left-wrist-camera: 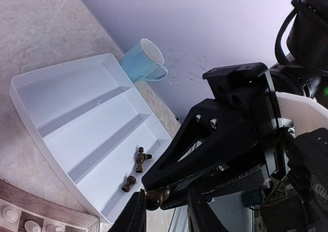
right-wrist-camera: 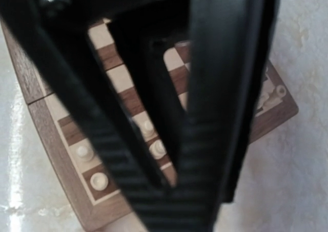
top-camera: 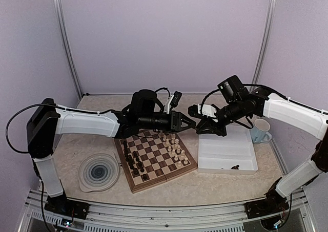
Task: Set up the chess pieces on the board
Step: Pass from the right arm to the left, then place the pawn at f7.
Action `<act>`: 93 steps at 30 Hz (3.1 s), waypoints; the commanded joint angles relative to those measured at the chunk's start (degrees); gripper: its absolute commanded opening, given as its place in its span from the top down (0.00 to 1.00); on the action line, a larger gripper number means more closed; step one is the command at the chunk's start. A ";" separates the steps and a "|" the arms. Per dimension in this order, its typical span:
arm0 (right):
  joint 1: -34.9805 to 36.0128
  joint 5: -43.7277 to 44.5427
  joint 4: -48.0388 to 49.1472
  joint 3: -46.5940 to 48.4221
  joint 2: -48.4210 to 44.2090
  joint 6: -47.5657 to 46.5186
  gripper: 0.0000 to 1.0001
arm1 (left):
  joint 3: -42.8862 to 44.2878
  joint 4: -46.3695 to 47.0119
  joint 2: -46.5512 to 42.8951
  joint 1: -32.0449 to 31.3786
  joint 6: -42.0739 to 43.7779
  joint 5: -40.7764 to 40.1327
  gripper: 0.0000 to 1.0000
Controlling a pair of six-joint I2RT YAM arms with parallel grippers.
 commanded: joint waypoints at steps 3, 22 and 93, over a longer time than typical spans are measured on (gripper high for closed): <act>-0.28 -1.85 0.76 1.40 -1.13 0.43 0.92 | 1.69 2.19 1.65 -1.05 -1.24 1.80 0.69; -0.27 -1.83 1.03 1.25 -1.03 0.63 0.91 | 2.42 2.76 3.06 -0.97 -1.93 3.93 0.92; -14.51 -8.47 11.95 -19.17 -3.58 3.42 0.52 | -0.16 -58.62 -1.89 10.21 38.04 -35.12 0.82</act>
